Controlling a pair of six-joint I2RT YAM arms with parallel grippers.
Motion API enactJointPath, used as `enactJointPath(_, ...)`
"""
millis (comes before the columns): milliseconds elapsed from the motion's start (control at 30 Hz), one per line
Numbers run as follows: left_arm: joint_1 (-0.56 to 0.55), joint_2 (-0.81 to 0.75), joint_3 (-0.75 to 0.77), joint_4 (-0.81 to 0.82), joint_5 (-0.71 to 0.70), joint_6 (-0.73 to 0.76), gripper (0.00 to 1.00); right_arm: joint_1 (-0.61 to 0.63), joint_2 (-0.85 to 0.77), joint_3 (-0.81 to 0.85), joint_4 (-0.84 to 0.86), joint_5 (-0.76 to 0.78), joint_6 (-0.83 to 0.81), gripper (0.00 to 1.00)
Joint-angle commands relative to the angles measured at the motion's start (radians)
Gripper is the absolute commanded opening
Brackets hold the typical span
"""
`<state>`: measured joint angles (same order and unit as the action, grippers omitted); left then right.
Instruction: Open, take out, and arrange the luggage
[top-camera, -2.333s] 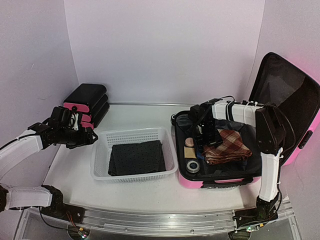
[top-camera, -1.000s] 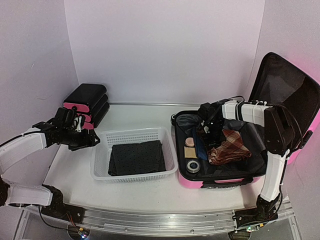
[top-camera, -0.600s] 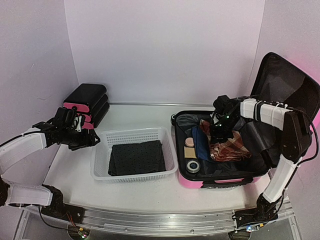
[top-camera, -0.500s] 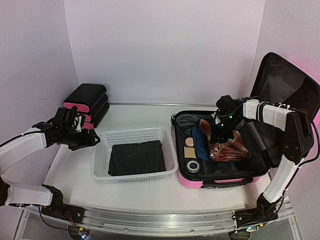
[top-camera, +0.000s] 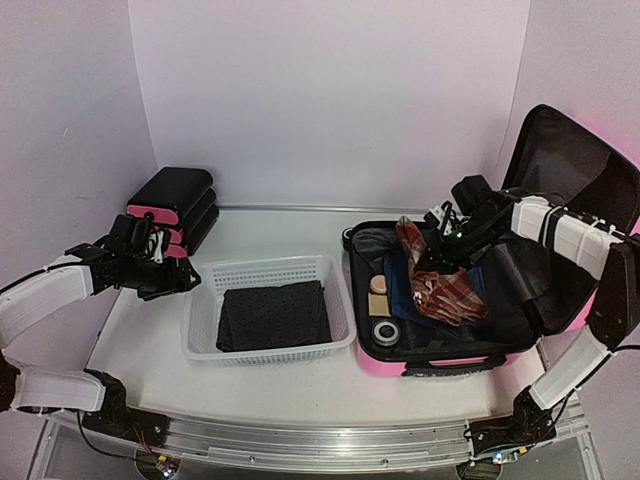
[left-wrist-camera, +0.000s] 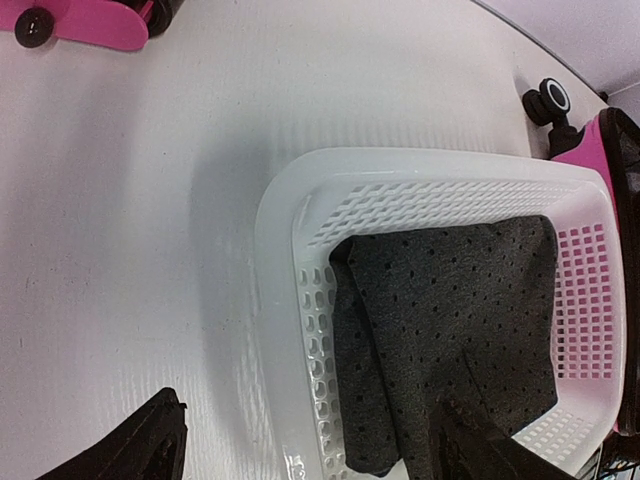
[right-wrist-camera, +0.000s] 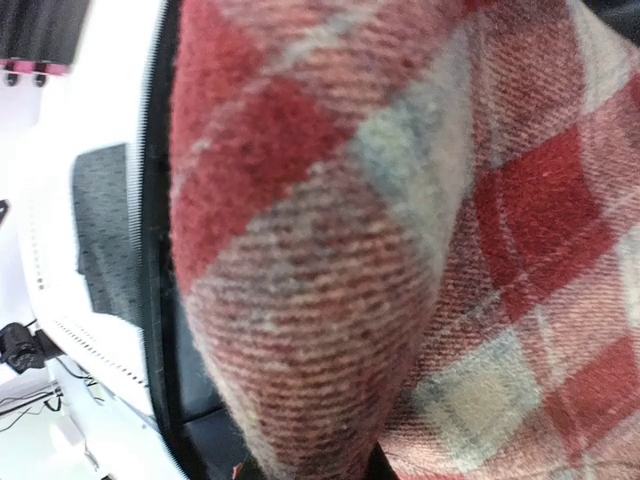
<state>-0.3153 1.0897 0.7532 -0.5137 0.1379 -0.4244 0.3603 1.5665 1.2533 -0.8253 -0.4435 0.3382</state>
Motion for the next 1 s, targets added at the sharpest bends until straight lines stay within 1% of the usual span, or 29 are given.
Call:
enactJointPath(0, -0.004, 0.009, 0.030, 0.046, 0.014, -0.005, 0.84, 0.001, -0.090, 0.028, 0.025, -0.050, -0.008, 0.00)
enactJointPath(200, -0.005, 0.016, 0.028, 0.052, 0.021, -0.007, 0.84, 0.000, -0.106, 0.064, 0.006, -0.102, -0.009, 0.00)
enactJointPath(367, -0.004, 0.026, 0.020, 0.067, 0.023, -0.013, 0.84, 0.021, -0.084, 0.105, -0.029, -0.153, -0.024, 0.00)
enactJointPath(567, -0.004, 0.064, 0.013, 0.086, 0.034, -0.020, 0.84, 0.117, -0.051, 0.171, -0.035, -0.147, -0.007, 0.00)
enactJointPath(667, -0.005, 0.071, 0.005, 0.099, 0.048, -0.024, 0.81, 0.174, -0.014, 0.207, -0.037, -0.126, 0.010, 0.00)
enactJointPath(967, -0.005, 0.081, -0.040, 0.139, 0.087, -0.041, 0.63, 0.327, 0.117, 0.321, -0.020, -0.097, 0.075, 0.00)
